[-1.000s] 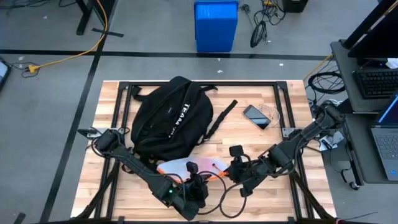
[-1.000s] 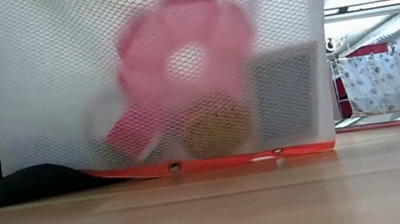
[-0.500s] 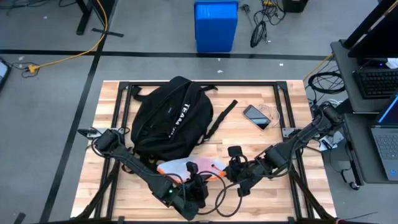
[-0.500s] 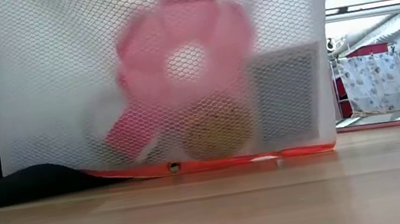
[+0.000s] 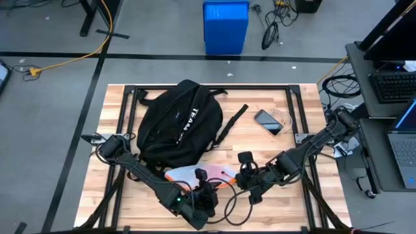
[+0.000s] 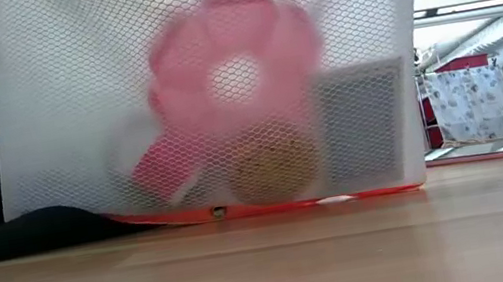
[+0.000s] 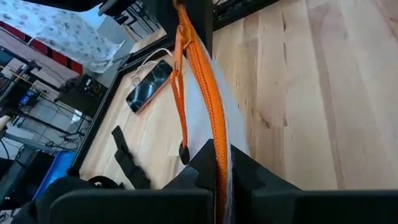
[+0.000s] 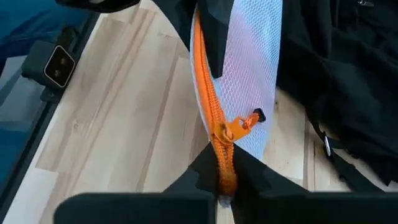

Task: Unpack backpack
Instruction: Open the orange zip bag

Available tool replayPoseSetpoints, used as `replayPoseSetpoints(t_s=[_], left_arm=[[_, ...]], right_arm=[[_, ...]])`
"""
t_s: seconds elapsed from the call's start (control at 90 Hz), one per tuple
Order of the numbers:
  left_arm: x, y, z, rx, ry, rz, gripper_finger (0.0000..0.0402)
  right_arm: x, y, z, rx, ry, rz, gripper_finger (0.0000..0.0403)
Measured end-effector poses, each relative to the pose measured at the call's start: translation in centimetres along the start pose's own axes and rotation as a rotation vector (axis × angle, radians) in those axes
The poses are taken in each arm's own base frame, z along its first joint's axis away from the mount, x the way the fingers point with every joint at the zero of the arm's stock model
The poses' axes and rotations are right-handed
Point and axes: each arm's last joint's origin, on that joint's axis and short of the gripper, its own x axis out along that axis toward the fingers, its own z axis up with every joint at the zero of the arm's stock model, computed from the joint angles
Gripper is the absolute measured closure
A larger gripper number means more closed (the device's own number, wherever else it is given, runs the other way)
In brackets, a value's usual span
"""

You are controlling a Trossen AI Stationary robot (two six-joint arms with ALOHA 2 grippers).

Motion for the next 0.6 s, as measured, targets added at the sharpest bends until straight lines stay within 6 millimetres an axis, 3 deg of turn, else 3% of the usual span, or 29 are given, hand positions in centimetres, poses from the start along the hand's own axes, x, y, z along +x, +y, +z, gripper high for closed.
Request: replayPoseSetpoints(t_s=[0.267, 0.5, 0.6], left_arm=[[-0.3, 0.2, 0.5, -0.034, -0.021, -0.027, 0.0395], [-2.3, 1.4, 3.0, -0.084, -0.09, -0.06, 0.0333], [-3.0, 2.1, 3.7, -0.028, -0.103, -0.036, 0.031]], right_arm=[[0.0, 0.0, -0.1, -0.034, 0.005, 0.003, 0.0402], [0.0, 0.0, -0.1, -0.044, 0.01, 0.003, 0.0403], [0.0, 0.0, -0.1, -0.052, 0.01, 0.003, 0.0403]])
